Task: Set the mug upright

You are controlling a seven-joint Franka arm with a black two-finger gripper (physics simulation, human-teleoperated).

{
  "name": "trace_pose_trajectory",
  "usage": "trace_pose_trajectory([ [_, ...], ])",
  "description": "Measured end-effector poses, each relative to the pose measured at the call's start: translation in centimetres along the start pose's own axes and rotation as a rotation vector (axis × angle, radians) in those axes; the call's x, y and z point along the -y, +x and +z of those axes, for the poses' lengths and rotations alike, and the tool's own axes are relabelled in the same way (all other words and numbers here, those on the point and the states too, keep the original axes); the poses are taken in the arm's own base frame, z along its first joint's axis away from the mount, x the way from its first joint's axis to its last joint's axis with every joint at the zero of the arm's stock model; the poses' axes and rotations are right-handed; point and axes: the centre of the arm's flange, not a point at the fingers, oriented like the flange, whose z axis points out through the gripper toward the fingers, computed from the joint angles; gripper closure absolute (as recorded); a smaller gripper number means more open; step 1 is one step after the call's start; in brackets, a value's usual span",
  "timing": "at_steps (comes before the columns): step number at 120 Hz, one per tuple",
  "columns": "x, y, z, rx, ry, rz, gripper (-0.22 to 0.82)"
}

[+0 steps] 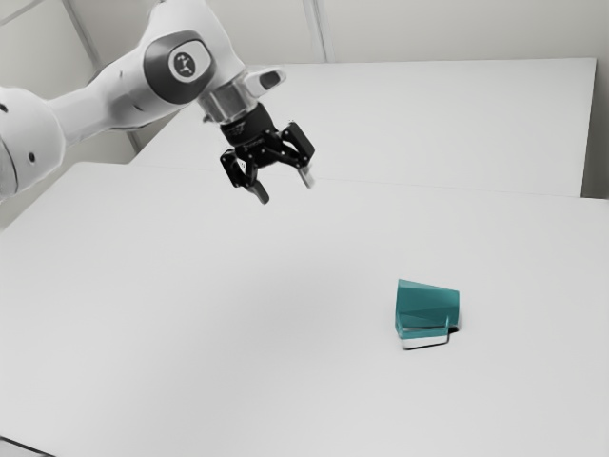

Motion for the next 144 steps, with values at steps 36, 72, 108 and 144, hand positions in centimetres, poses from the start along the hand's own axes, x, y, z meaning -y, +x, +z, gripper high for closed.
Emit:
trace_pose_trajectory([
  [36, 0.7, 2.7, 8.9, 0.033, -0.198, -0.136, 0.00],
  [72, 1.3, 2.0, 16.5, 0.050, -0.349, -0.194, 0.00],
  [108, 1.8, 2.1, 21.7, -0.104, -0.490, -0.154, 0.00],
  [144, 2.1, 1.8, 24.4, -0.154, -0.546, -0.074, 0.00],
])
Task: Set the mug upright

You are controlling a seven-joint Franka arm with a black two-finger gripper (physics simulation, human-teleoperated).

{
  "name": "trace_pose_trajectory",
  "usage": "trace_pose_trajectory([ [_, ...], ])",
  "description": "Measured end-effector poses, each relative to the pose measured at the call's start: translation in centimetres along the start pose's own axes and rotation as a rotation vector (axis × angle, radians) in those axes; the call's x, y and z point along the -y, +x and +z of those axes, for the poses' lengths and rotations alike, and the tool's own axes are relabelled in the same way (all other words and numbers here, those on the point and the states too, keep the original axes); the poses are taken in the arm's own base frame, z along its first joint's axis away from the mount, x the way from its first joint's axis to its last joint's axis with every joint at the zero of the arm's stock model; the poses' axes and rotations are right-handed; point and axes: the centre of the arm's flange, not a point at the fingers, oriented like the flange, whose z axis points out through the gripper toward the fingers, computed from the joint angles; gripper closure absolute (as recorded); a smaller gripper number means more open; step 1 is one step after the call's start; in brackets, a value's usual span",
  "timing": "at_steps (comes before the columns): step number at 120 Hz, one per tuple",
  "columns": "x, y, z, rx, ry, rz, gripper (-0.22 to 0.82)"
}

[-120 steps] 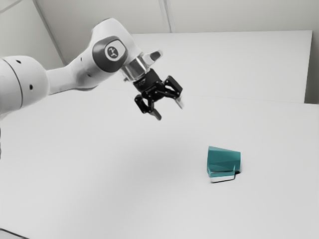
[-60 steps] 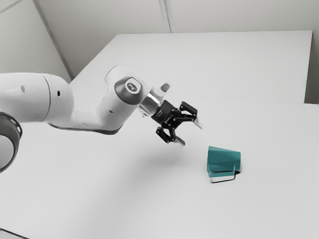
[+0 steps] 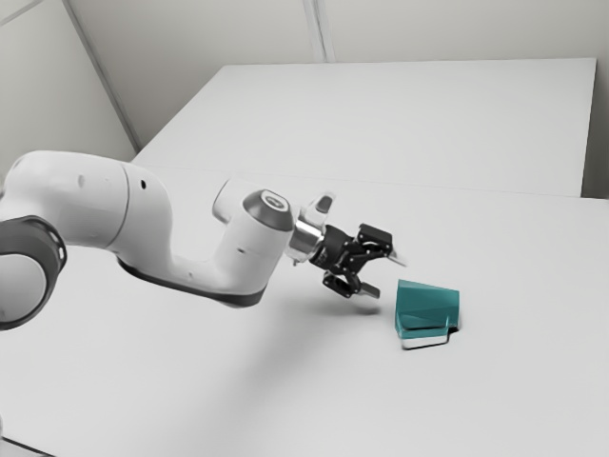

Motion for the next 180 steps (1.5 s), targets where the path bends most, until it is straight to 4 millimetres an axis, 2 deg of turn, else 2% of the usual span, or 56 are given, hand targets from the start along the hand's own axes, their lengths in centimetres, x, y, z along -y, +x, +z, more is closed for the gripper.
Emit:
trace_pose_trajectory([
  [13, 0.5, -0.5, 0.9, 0.011, -0.015, 0.025, 0.00],
  [33, -0.3, -1.4, 2.3, 0.031, -0.053, 0.071, 0.00],
  [57, -0.7, -0.5, 3.7, 0.036, -0.087, 0.121, 0.00],
  [77, -0.5, -0.7, 4.6, 0.045, -0.096, 0.148, 0.01],
  [85, -0.5, -0.7, 4.7, 0.045, -0.098, 0.158, 0.07],
  [109, -0.5, -0.9, 4.9, 0.046, -0.105, 0.184, 0.39],
  [128, -0.5, -0.8, 4.8, 0.043, -0.109, 0.206, 0.59],
  [144, -0.9, -1.0, 4.8, 0.044, -0.112, 0.226, 0.67],
  [161, -2.3, -1.4, 4.8, 0.046, -0.128, 0.260, 0.73],
  [180, -3.4, -1.4, 4.1, 0.036, -0.132, 0.298, 0.74],
])
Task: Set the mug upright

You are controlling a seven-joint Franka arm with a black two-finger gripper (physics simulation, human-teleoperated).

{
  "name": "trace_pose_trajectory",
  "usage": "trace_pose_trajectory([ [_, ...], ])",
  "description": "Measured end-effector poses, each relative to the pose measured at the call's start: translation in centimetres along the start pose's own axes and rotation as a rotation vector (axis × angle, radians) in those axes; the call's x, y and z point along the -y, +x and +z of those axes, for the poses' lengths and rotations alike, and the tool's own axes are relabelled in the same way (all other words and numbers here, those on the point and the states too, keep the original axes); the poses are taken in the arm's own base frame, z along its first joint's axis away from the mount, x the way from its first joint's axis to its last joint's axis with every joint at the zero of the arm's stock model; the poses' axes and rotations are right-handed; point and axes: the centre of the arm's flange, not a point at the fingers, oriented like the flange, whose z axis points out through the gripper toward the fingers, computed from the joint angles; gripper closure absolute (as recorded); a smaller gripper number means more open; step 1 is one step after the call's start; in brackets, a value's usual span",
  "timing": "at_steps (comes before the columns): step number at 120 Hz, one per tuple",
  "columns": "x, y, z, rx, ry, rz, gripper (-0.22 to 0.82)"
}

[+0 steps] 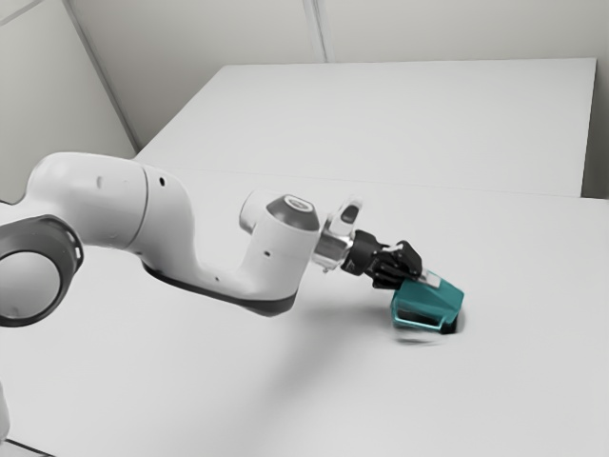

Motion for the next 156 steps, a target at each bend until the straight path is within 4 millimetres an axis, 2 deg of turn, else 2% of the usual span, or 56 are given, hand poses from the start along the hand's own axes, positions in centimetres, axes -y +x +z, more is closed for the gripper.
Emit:
trace_pose_trajectory([
  [26, -3.6, 0.8, -3.5, -0.017, 0.067, 0.155, 0.75],
  [59, -3.9, 1.4, -13.1, 0.118, 0.522, 0.479, 0.75],
  [68, -4.1, 1.7, -15.5, 0.158, 0.647, 0.524, 0.76],
  [82, -3.4, 1.8, -18.1, 0.222, 0.801, 0.526, 0.76],
  [109, -1.1, 1.0, -20.6, 0.260, 0.960, 0.408, 0.76],
  [156, 3.5, -0.3, -21.7, 0.198, 1.055, 0.226, 0.76],
])
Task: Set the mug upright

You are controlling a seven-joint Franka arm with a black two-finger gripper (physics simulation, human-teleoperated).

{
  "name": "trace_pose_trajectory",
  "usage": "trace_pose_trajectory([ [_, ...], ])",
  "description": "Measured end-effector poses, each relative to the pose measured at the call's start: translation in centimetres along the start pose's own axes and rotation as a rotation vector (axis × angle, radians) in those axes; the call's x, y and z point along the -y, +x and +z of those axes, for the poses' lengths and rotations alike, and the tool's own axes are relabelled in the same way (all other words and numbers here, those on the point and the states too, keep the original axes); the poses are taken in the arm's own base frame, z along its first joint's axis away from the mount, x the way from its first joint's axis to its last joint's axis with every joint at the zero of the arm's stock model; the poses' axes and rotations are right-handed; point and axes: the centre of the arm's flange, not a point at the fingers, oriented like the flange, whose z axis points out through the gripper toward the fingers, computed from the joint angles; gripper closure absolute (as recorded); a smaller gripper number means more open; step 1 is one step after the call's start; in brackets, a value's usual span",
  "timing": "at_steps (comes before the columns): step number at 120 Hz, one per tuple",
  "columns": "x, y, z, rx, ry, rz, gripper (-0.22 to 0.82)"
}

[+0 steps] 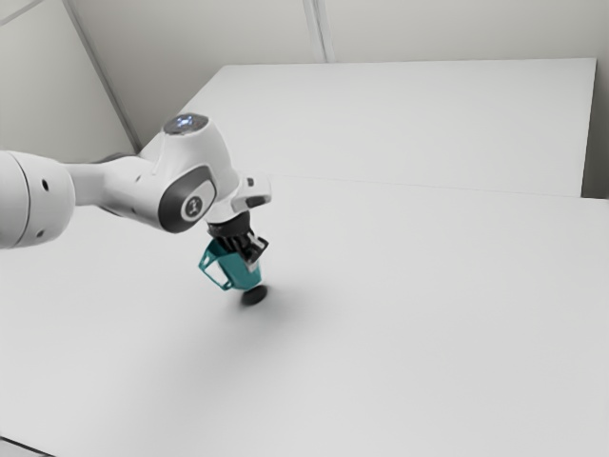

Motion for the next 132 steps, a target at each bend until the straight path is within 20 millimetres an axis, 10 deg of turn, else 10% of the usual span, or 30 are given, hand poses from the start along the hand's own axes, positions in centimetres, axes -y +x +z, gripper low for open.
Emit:
trace_pose_trajectory([
  [84, -0.3, -0.3, 3.2, -0.003, 0.007, -0.123, 0.74],
  [113, -0.3, -0.3, 2.9, -0.008, 0.007, -0.152, 0.31],
  [132, 0.0, -0.6, -0.6, -0.045, 0.043, -0.170, 0.15],
])
